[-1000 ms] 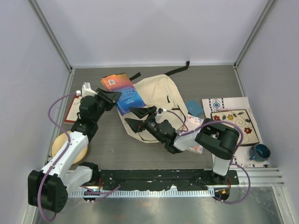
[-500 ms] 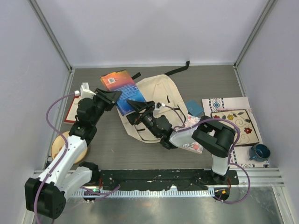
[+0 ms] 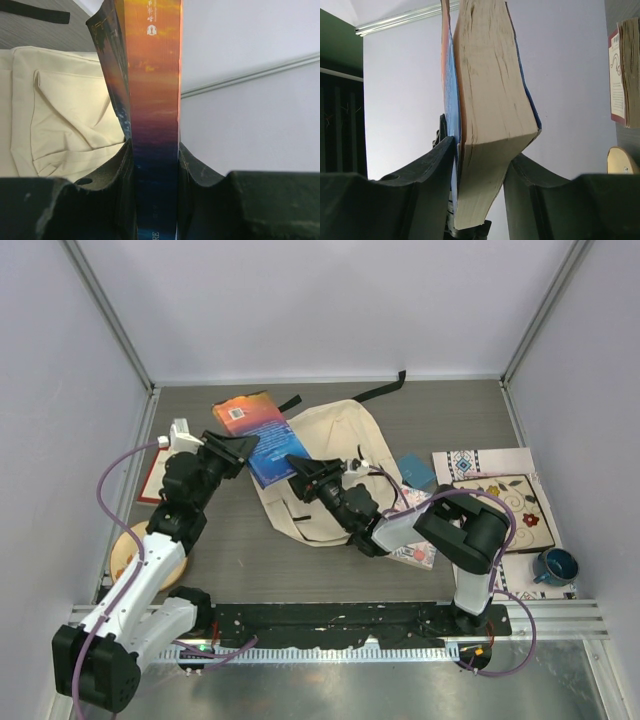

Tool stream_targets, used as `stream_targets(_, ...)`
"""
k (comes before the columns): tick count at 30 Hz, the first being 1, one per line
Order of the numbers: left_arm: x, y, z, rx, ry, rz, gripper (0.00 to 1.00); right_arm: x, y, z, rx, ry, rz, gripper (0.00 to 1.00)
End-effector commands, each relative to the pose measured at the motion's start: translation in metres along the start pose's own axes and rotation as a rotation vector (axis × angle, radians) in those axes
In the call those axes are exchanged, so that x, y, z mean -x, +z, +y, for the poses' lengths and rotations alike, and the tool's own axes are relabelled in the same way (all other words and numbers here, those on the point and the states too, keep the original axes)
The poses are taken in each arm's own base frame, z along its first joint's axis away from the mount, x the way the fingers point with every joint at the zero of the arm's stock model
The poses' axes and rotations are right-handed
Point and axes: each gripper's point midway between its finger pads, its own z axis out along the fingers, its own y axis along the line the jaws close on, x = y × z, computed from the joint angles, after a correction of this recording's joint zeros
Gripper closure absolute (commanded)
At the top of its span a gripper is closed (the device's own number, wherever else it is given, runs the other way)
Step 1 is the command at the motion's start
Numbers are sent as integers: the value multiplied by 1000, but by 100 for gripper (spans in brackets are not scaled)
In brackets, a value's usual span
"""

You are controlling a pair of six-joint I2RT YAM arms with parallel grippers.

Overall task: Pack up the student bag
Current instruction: Pick up the book from the center of the board.

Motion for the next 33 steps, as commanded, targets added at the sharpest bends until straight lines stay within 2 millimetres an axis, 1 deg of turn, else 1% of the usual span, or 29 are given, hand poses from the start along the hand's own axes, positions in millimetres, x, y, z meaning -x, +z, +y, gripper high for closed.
stream_targets(1, 23, -14, -64, -238, -10, -72, 100, -7, -10, 107, 377, 72, 41, 58)
stream_targets(3, 21, -14, -61, -230, -9, -67, 100, -7, -11, 110, 389, 62, 42, 62)
stream_targets(4, 20, -13, -59, -226, -10, -63, 100, -7, -11, 110, 390, 57, 51, 62)
stream_targets(5, 18, -13, -57, -222, -11, -57, 100, -8, -11, 111, 391, 54, 57, 60)
stream_targets(6, 17, -13, -56, -221, -11, -52, 100, -7, -11, 114, 399, 49, 60, 55)
stream_targets(8, 14, -11, -53, -214, -14, -41, 100, -10, -11, 118, 407, 39, 82, 59)
stream_targets(10, 9, -11, -49, -208, -16, -20, 100, -10, -11, 121, 415, 25, 86, 59)
stream_targets(12, 4, -10, -45, -202, -25, -4, 100, -11, -11, 122, 418, 17, 100, 54)
stream_targets(13, 1, -10, -40, -191, -28, 2, 100, -10, -10, 123, 422, 13, 103, 59)
stream_targets(14, -2, -10, -39, -190, -30, 7, 100, -10, -10, 124, 422, 10, 104, 62)
stream_targets(16, -5, -10, -36, -185, -31, 15, 100, -9, -9, 125, 425, 5, 110, 64)
stream_targets(17, -8, -11, -35, -186, -31, 23, 100, -8, -9, 125, 425, -2, 114, 74)
stream_targets(19, -11, -11, -33, -184, -26, 36, 100, -7, -10, 123, 420, -18, 124, 90)
stream_targets(20, -15, -11, -30, -179, -24, 49, 100, -5, -11, 126, 426, -30, 123, 99)
stream_targets(21, -17, -11, -27, -174, -23, 58, 100, -6, -12, 127, 427, -55, 135, 99)
stream_targets(22, -20, -11, -26, -170, -23, 67, 100, -5, -13, 127, 424, -66, 141, 97)
stream_targets(23, -22, -11, -25, -167, -28, 76, 100, -6, -14, 131, 430, -74, 151, 87)
stream_targets(24, -27, -11, -21, -159, -31, 87, 100, -5, -12, 131, 423, -93, 158, 79)
stream_targets(25, -30, -12, -20, -158, -36, 94, 100, -7, -12, 132, 420, -103, 175, 75)
stream_targets(26, -32, -12, -21, -167, -46, 92, 100, -7, -11, 132, 416, -110, 175, 73)
stream_targets(27, -33, -12, -16, -159, -54, 85, 100, -8, -10, 132, 408, -117, 172, 71)
stream_targets(28, -34, -14, -19, -170, -58, 81, 100, -9, -9, 131, 404, -124, 178, 71)
stream_targets(30, -35, -13, -20, -172, -54, 83, 100, -10, -8, 132, 404, -129, 180, 64)
stream_targets(33, -36, -13, -21, -174, -51, 82, 100, -13, -7, 131, 404, -125, 197, 59)
